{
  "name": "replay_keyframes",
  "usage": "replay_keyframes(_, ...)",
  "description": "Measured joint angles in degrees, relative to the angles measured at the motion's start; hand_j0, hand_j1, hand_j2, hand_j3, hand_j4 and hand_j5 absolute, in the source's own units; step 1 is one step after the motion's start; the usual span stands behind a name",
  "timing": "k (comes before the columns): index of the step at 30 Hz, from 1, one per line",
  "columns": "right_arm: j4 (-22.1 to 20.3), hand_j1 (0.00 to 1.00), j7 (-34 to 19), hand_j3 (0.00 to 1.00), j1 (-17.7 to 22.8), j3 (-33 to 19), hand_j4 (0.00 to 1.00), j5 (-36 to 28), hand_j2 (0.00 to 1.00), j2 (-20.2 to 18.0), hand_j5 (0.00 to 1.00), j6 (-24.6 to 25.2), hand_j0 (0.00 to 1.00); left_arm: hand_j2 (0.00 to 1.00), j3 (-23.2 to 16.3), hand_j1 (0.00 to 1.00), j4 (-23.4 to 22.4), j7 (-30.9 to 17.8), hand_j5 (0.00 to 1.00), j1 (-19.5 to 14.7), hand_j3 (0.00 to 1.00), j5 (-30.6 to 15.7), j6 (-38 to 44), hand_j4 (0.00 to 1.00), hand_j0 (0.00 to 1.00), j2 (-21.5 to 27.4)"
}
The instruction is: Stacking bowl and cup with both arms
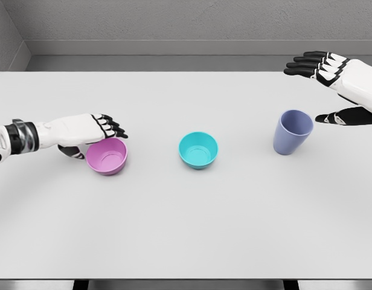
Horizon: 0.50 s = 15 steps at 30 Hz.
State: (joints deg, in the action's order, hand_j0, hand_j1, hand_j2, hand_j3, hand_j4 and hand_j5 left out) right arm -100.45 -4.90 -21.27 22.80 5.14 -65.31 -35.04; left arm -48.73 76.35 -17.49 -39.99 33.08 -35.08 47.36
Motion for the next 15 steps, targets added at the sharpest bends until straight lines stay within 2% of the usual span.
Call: replay_keyframes(15, 0.0, 1.0, 0.0, 1.0, 0.0, 0.0, 1.0, 0.0, 1.0, 0.0, 1.0, 0.0, 1.0, 1.0, -0.5, 1.0, 1.4, -1.6, 1.0, 0.1, 1.0, 0.0, 0.0, 1.0, 1.0, 0.6)
